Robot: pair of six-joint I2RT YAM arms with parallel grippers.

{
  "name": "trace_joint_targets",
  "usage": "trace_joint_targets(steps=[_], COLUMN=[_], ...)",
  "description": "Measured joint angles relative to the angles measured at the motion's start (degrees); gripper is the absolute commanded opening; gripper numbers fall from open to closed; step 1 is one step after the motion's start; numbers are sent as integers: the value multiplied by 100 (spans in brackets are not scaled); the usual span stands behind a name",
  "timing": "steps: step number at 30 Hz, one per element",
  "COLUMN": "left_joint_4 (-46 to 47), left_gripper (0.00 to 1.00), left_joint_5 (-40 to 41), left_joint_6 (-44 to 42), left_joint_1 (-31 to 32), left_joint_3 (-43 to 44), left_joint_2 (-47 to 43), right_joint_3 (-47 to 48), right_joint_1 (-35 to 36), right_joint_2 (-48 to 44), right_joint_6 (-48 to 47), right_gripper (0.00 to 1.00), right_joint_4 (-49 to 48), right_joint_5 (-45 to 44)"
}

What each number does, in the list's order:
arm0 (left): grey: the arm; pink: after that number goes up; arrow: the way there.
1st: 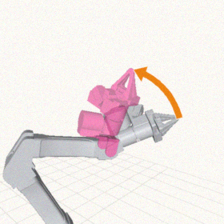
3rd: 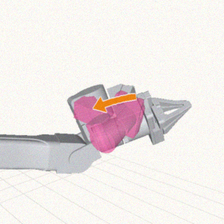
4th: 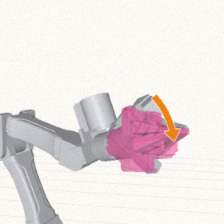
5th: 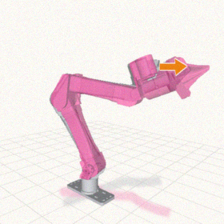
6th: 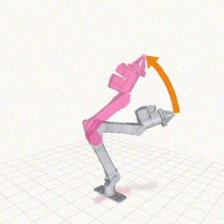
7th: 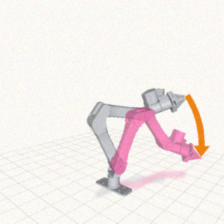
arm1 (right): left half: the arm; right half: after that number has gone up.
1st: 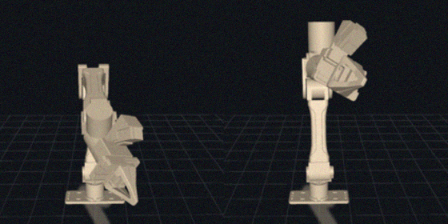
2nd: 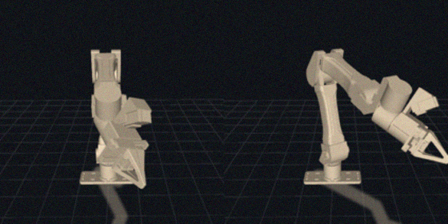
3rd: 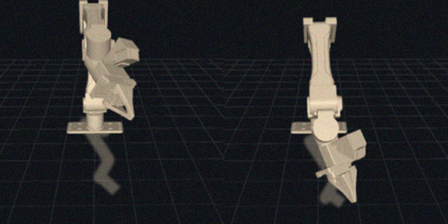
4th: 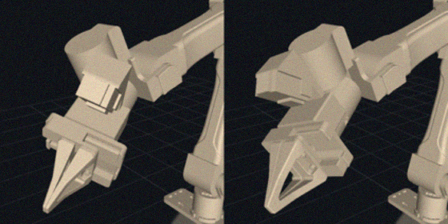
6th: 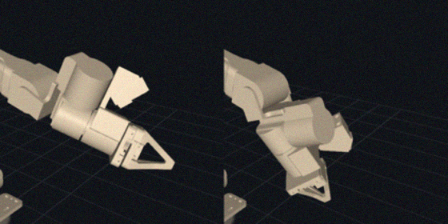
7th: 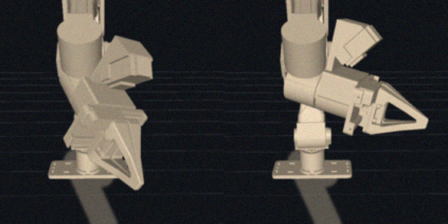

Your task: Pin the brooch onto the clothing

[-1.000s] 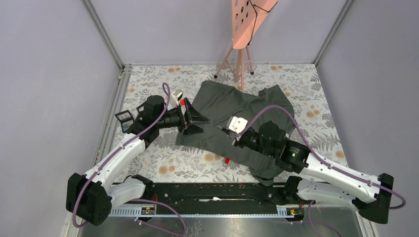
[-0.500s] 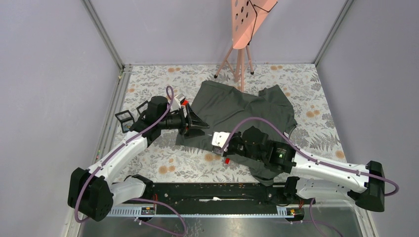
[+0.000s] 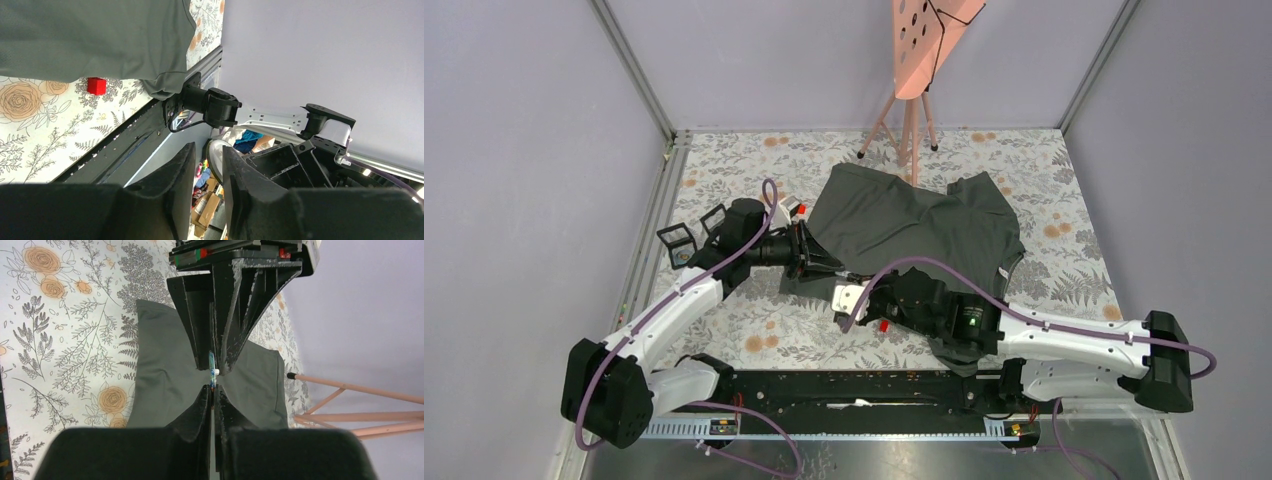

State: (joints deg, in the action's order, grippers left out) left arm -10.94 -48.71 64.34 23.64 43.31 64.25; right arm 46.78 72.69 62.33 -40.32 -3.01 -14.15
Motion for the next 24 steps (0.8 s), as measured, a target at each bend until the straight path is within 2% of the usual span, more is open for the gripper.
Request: trace_joint_targets(steps=[6,24], left_joint_4=[-2,181], left_gripper=[24,24], left_joint_5=[-37,-28], left_joint_6=[4,219], left_joint_1=[-2,-20], left_joint_3=[-70,-70], left_joint_2=[0,28], right_joint_3=[0,-2], right_joint_1=[146,289], right_joint_2=[201,472], right_joint_6=[-236,-723], right_gripper=[0,0], right_joint_4=[-160,-396], right_joint_5=[-267,-874])
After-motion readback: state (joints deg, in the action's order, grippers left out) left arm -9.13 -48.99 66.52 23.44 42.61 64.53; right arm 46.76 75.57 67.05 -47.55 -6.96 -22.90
